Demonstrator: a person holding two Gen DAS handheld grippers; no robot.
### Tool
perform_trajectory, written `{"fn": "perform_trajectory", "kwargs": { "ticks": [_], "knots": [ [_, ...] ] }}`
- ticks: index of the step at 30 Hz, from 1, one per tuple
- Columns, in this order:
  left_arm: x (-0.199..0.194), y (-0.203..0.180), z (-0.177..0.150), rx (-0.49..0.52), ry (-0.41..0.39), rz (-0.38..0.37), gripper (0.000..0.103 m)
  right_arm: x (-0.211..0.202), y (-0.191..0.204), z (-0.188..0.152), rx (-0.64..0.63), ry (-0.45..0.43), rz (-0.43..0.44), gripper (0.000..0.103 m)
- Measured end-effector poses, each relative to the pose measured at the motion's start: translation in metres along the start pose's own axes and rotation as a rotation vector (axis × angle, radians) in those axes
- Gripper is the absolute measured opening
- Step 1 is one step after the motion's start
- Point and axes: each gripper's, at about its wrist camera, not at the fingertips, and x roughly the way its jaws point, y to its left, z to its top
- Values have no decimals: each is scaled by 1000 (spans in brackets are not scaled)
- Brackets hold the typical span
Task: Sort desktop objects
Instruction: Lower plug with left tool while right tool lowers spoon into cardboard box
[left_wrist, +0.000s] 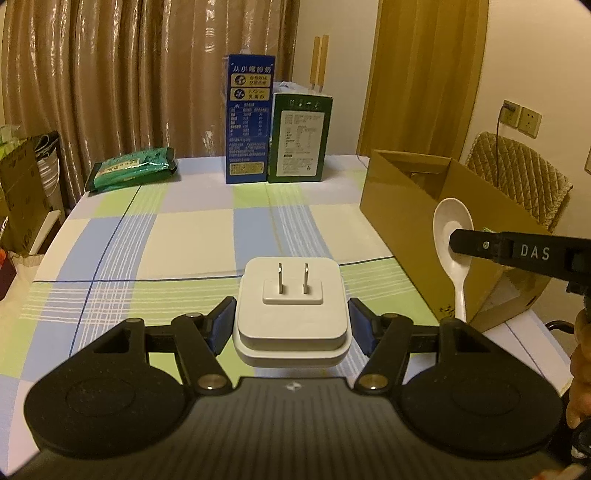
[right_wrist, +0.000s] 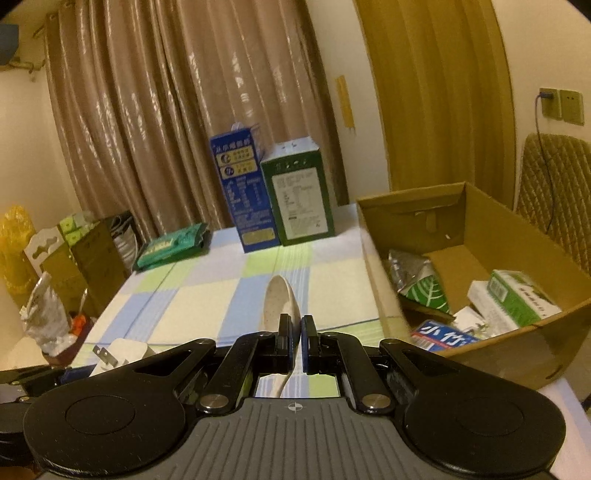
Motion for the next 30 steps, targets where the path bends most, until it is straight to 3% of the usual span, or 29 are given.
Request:
{"fn": "perform_trajectory", "kwargs": {
  "ticks": [10,30],
  "knots": [
    [-16,-32,10,42,-13,-24,60,-32,-32,18,38,-42,-39,1],
    [-21,-106,24,108,-21,-141,60,-90,-104,35,85,-89,-173,1]
  ]
}}
